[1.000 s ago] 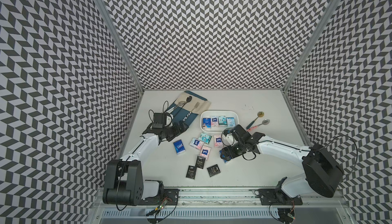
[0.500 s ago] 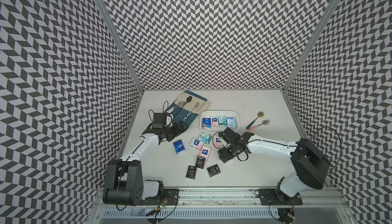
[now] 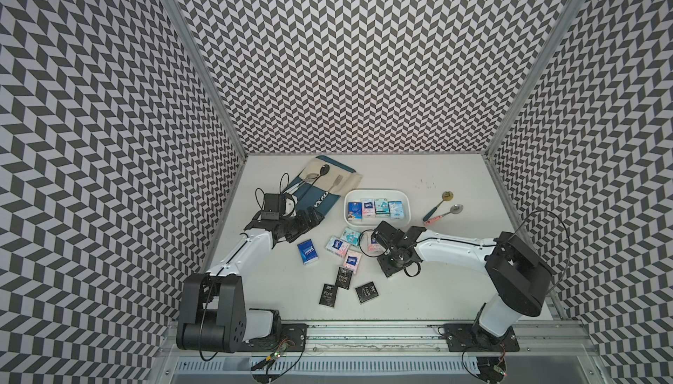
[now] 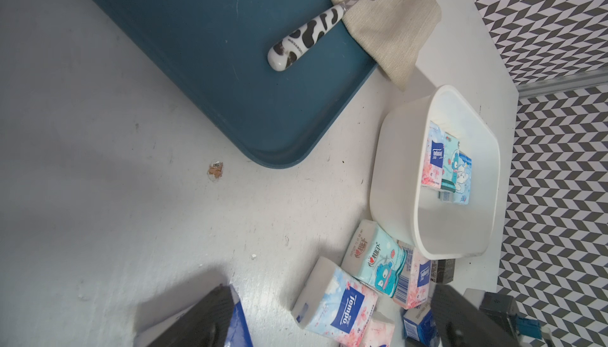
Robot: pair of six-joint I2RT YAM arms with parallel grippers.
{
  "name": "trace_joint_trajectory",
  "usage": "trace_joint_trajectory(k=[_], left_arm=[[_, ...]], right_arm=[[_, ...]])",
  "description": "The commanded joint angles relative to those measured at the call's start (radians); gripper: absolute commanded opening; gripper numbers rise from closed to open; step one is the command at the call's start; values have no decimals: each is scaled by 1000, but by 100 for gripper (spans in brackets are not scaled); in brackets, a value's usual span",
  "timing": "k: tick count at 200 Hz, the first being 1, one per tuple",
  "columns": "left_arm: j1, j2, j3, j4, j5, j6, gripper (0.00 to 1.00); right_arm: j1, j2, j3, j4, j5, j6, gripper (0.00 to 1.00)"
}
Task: Put the pocket tissues into the storage box
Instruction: Pick up the pocket tissues from the center of the board, then place the pocket tissues in the storage box.
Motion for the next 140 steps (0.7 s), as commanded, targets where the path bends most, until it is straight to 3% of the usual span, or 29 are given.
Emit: trace_joint_trajectory(k=[1, 63, 140], left_arm=[[-2, -14, 3, 22, -1, 8, 100], [-2, 28, 34, 49, 20, -1, 100], [-5, 59, 86, 69, 28, -8, 100]], right_arm=[[3, -59, 30, -36, -17, 22, 52], [-12, -77, 251, -114, -23, 45, 50], [-136, 209, 675, -131, 35, 88, 49]])
